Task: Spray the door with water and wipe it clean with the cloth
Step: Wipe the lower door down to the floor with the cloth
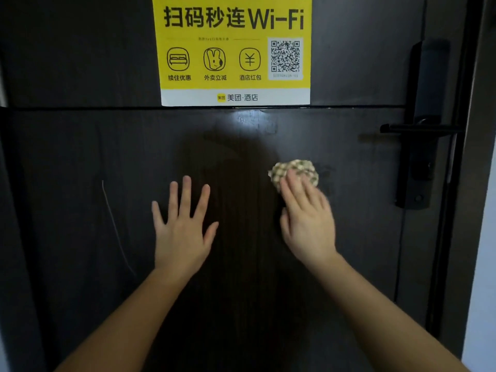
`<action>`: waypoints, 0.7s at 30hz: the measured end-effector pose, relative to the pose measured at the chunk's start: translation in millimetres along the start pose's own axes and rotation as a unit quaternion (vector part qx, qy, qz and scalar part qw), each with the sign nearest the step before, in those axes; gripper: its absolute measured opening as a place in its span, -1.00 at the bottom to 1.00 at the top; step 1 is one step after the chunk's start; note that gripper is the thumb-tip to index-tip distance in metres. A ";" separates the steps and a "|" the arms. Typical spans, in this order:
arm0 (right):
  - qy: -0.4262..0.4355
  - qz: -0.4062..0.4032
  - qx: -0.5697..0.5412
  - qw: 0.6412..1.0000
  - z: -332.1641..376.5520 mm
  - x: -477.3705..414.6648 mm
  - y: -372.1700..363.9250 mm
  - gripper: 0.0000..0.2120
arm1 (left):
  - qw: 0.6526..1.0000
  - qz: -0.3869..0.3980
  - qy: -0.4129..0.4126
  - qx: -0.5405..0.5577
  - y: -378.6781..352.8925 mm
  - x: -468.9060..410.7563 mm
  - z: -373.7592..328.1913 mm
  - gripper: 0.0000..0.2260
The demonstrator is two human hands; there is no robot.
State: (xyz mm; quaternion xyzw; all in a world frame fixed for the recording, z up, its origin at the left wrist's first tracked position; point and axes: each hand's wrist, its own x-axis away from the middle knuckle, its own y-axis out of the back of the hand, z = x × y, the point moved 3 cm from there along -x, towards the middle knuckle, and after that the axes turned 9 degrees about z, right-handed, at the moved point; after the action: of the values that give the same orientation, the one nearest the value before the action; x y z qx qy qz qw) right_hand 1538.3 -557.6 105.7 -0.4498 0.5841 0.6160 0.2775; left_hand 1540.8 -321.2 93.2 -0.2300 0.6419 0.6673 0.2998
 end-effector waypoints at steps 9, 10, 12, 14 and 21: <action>-0.087 -0.117 -0.062 0.987 -8.0 -60.6 16.7 -0.64 | 0.999 -0.031 -0.010 -0.004 -14.6 -6.9 6.5 -0.38; -0.097 -0.098 -0.084 0.987 -8.8 -63.3 14.5 -0.55 | 0.999 -0.033 -0.011 -0.005 -16.8 -7.5 7.1 -0.37; -0.098 -0.064 -0.078 0.990 4.1 -70.9 10.3 -0.41 | 0.999 -0.036 -0.018 -0.008 -19.3 -8.8 6.7 -0.36; -0.006 -0.036 -0.033 0.999 30.8 -77.6 5.8 -0.38 | 0.999 -0.046 -0.020 -0.013 -20.2 -9.7 6.6 -0.35; -0.164 -0.064 -0.051 0.983 -53.5 -70.0 14.6 -0.35 | 0.998 -0.057 -0.022 -0.009 -21.6 -9.7 6.4 -0.36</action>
State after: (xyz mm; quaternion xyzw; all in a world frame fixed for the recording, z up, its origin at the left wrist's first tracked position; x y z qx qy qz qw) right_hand 1568.9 -599.0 178.7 -0.3932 0.4683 0.6914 0.3849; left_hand 1563.3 -315.9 84.8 -0.2544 0.6145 0.6599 0.3495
